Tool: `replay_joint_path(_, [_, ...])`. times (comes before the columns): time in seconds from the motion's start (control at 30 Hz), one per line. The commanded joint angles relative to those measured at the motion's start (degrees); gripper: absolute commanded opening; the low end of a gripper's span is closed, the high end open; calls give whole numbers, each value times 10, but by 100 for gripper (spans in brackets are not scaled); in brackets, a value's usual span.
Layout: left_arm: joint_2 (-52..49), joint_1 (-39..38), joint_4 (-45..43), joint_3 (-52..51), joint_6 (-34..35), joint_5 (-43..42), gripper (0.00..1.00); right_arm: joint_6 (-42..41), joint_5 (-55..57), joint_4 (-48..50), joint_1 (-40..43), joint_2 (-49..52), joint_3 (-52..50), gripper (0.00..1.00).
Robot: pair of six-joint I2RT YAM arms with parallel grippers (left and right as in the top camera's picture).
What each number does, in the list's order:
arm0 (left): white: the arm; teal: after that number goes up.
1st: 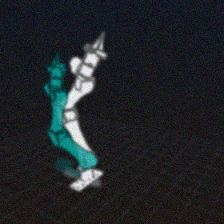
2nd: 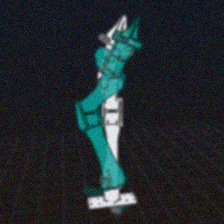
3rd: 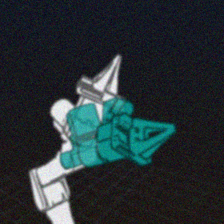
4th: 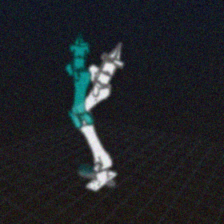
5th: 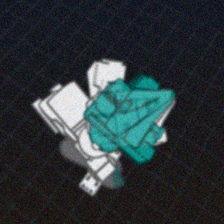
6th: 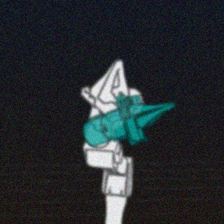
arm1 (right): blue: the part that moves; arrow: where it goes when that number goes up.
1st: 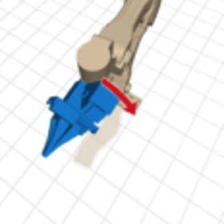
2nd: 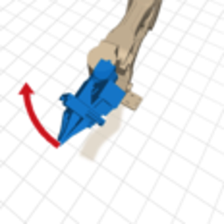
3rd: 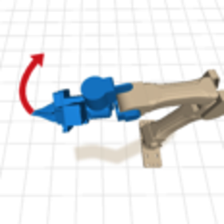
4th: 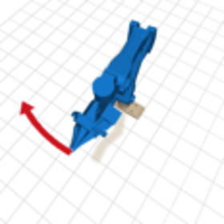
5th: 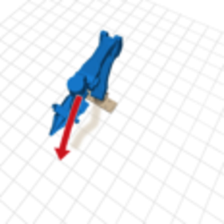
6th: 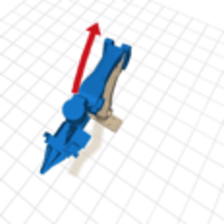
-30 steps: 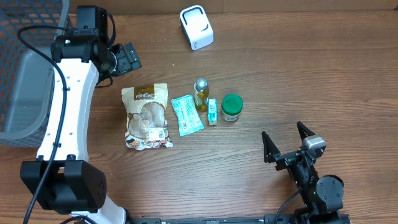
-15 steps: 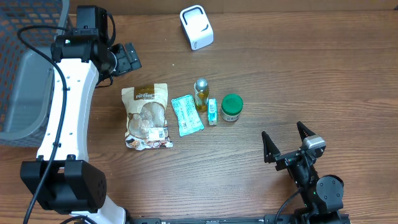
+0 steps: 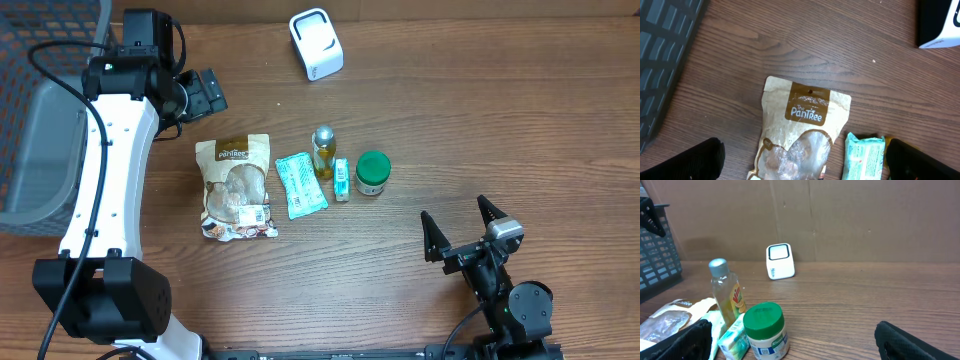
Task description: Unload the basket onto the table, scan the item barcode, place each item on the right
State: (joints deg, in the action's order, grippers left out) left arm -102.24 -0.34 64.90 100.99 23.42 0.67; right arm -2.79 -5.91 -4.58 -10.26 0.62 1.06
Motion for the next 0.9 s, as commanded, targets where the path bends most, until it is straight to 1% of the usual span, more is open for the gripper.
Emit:
replay_joint_path(0.0, [6, 0, 0, 10, -7, -1, 99, -12, 2, 3, -3, -5, -6, 100])
replay_joint_path(0.1, [6, 0, 0, 10, -7, -1, 100, -34, 2, 3, -3, -5, -6, 100])
replay_joint_path(0.23, [6, 0, 0, 10, -7, -1, 100, -35, -5, 2, -3, -5, -6, 100])
replay_joint_path(0.33, [6, 0, 0, 10, -7, -1, 100, -65, -4, 1, -3, -5, -4, 100])
replay_joint_path(0.47, [6, 0, 0, 10, -7, -1, 100, -69, -17, -28, -3, -5, 21, 100])
replay_joint_path(0.57, [6, 0, 0, 10, -7, -1, 100, -69, -17, -68, -3, -5, 65, 100])
replay_joint_path(0.6, [6, 0, 0, 10, -7, -1, 100, -69, -17, -101, -3, -4, 102, 100])
replay_joint_path(0.7, [6, 0, 0, 10, -7, -1, 100, -69, -17, -144, -3, 3, 170, 100])
replay_joint_path(0.87, [6, 0, 0, 10, -7, -1, 100, -69, -17, -209, -3, 59, 305, 100])
